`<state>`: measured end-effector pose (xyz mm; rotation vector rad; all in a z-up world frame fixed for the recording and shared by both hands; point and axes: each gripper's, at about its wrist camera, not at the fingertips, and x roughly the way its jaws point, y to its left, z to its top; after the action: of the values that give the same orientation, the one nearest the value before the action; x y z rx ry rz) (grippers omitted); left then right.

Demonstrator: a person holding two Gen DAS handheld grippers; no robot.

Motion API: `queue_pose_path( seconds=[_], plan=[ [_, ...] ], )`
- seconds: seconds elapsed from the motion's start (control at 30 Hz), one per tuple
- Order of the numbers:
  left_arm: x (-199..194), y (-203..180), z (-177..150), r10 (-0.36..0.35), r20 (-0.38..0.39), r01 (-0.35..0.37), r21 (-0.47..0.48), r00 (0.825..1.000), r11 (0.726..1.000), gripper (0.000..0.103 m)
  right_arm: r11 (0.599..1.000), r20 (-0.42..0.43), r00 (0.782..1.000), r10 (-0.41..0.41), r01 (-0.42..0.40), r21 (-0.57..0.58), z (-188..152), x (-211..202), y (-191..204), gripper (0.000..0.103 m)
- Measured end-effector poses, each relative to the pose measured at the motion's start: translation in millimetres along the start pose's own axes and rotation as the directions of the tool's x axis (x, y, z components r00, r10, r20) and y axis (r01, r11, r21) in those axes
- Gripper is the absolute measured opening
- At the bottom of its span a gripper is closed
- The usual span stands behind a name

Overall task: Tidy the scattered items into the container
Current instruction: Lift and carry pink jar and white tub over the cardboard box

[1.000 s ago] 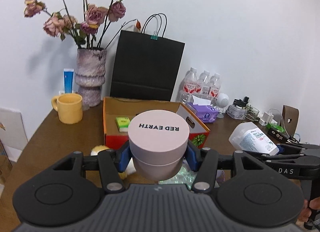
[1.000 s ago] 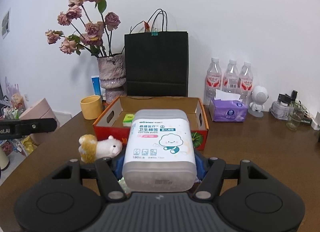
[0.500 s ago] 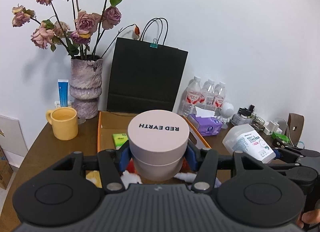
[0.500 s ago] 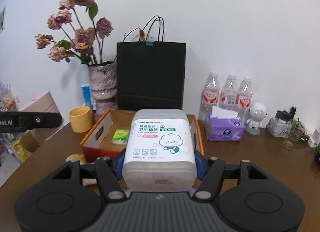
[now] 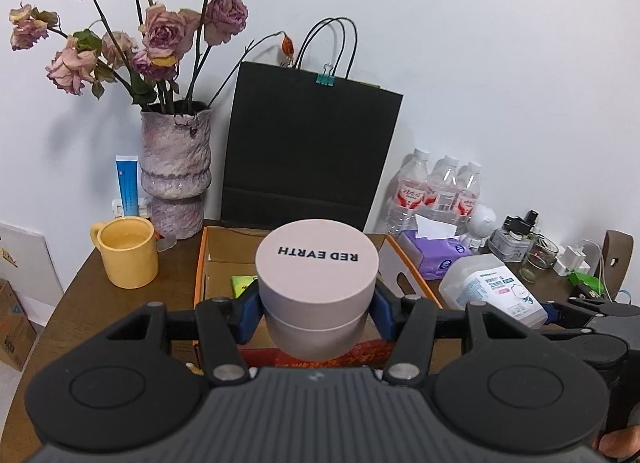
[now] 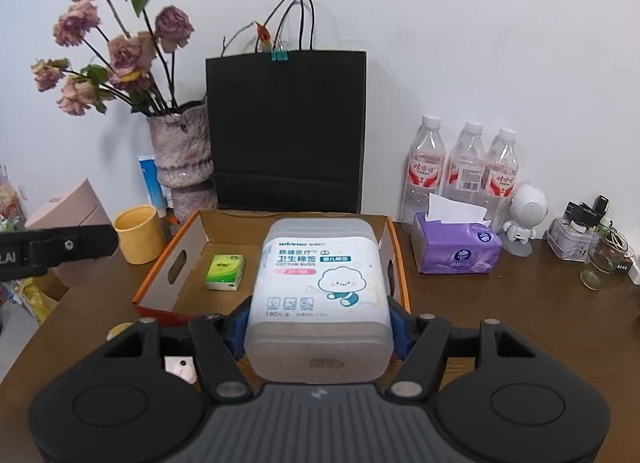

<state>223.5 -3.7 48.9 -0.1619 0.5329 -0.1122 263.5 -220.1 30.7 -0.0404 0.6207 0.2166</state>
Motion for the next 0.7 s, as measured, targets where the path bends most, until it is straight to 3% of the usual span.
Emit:
queue_pose_path(
  seconds=[0.7],
  plan=[
    [79, 11, 21, 0.095, -0.126, -0.102, -0.056, 0.987, 0.993, 0.056, 1.0, -0.14, 0.99, -0.017, 0.013, -0.028, 22, 80, 13, 0.063]
  ],
)
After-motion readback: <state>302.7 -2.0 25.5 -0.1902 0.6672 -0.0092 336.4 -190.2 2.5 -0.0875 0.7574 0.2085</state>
